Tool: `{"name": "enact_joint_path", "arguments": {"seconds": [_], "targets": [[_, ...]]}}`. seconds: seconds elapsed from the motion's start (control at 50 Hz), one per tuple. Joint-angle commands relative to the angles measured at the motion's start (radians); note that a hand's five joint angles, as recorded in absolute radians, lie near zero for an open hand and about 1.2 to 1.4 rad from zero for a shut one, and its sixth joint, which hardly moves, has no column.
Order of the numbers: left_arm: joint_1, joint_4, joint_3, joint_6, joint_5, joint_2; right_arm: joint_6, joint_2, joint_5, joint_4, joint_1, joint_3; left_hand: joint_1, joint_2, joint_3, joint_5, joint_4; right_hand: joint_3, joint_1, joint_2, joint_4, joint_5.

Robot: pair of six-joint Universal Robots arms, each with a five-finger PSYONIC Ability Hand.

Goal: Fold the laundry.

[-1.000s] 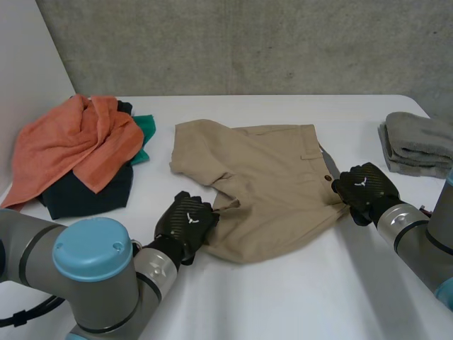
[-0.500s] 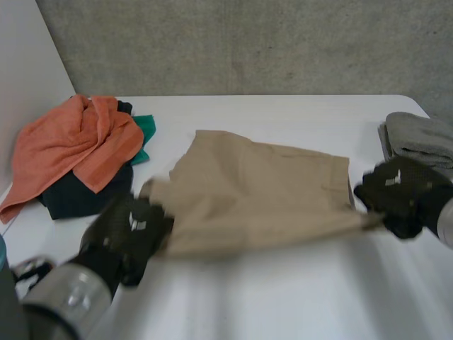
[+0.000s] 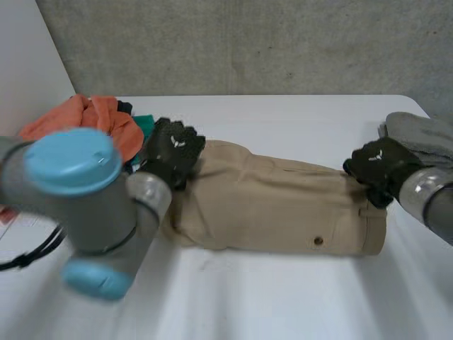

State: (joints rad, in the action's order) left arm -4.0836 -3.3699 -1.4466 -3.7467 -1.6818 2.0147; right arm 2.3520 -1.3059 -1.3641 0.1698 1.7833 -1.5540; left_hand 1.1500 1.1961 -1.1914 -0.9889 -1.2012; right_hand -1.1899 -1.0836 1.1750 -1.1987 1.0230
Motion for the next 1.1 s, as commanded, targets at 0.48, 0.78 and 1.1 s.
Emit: {"name": "enact_joint_path", "arguments": {"seconds": [0.48,0.78,1.1], "targets": [[-0.067,-0.276,0.668,-0.17,0.103,0.604,0.021,0.456,-0.276,-0.46,0.064,0.407,-0.975,-1.022,1.017,0.989,1.027,1.015,0.909,-1.001,1.024,-1.023],[-0.07,-0.267,0.192,0.045,0.102,0.208,0.363,0.203,-0.047,-0.078,0.022,0.069,-0.975,-1.022,1.017,0.989,1.027,0.894,0.787,-0.879,0.902,-0.901],[-0.075,-0.243,0.114,0.131,0.097,0.145,0.325,0.229,-0.13,-0.335,-0.036,-0.041,-0.975,-1.022,1.017,0.989,1.027,-0.206,-0.313,0.221,-0.198,0.199]]}}
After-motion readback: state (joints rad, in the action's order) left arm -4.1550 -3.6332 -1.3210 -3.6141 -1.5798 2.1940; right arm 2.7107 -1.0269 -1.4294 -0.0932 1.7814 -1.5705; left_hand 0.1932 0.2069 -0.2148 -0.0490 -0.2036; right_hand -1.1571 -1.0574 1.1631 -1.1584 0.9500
